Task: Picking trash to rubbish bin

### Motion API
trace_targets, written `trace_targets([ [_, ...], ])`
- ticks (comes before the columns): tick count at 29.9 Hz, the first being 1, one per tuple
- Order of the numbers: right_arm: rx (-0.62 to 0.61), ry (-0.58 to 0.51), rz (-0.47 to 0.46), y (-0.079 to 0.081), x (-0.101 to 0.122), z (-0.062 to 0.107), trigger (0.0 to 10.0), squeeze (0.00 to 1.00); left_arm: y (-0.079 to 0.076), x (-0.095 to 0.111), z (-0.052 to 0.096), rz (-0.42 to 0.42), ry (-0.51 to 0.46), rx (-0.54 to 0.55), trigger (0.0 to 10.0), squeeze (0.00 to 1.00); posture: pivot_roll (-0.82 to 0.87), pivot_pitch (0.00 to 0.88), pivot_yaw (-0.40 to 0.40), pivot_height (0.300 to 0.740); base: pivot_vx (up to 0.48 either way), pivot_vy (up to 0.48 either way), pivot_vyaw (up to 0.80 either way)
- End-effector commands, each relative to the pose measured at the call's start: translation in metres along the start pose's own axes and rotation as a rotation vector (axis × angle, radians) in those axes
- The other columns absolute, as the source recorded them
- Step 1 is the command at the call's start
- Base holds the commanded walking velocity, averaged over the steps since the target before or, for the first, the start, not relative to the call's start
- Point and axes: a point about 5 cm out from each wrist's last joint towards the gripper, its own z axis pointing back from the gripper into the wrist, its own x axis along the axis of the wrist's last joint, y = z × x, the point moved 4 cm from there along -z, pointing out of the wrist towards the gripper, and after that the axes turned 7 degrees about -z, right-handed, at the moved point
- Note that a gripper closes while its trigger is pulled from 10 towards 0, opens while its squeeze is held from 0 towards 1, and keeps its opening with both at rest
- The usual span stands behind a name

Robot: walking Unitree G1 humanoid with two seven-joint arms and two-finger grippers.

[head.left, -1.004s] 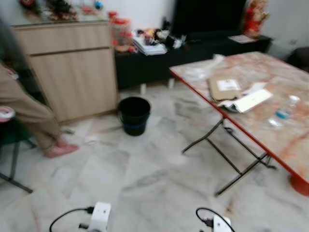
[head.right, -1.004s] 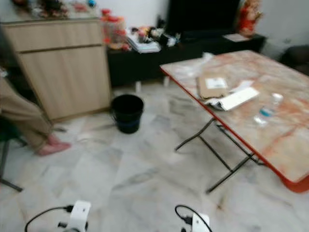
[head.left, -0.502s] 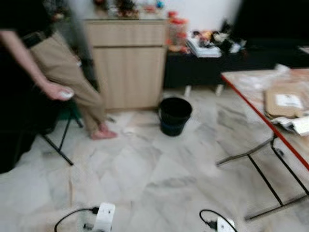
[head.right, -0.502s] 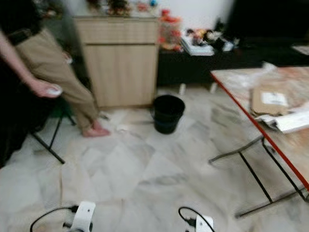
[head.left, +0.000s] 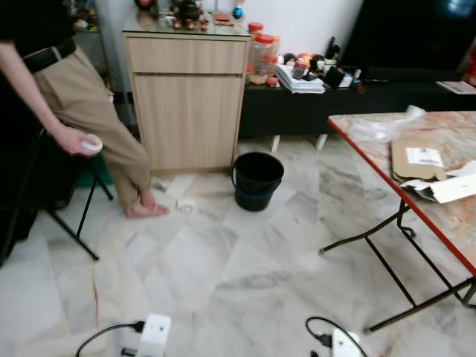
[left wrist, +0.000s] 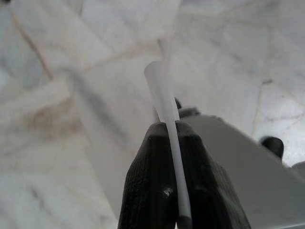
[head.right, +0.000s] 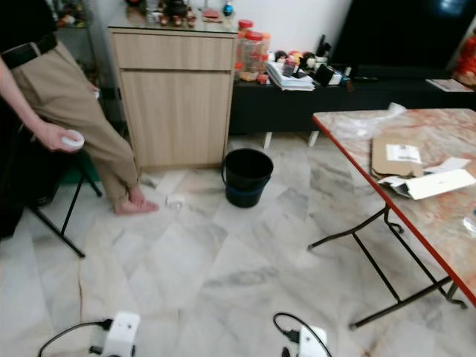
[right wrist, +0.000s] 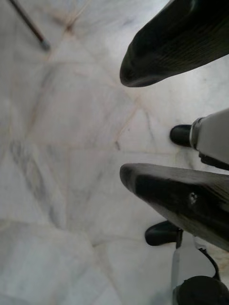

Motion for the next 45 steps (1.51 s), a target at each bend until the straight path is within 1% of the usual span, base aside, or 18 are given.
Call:
trace_targets([
  [1,0.005,-0.015,-0.008,0.0033,0.0052,-0.0012,10.0,0.0,0.0031,0.0063,-0.0012,-0.02,-0.011,0.008,10.0,0.0,0.17,0.0,-0.109,0.74,0.435,0.0,0.0],
  [29,0.001,-0.015,0.003,0.0022,0.0042,-0.0009,10.0,0.0,0.0018,0.0068,-0.0012,-0.038,-0.012,0.002,10.0,0.0,0.16,0.0,-0.106,0.74,0.432,0.0,0.0],
  [45,0.003,-0.025,-0.002,0.0024,0.0063,-0.0011,10.0,0.0,0.0016,0.0072,-0.0013,-0.025,-0.013,0.006,10.0,0.0,0.17,0.0,-0.117,0.74,0.424,0.0,0.0],
])
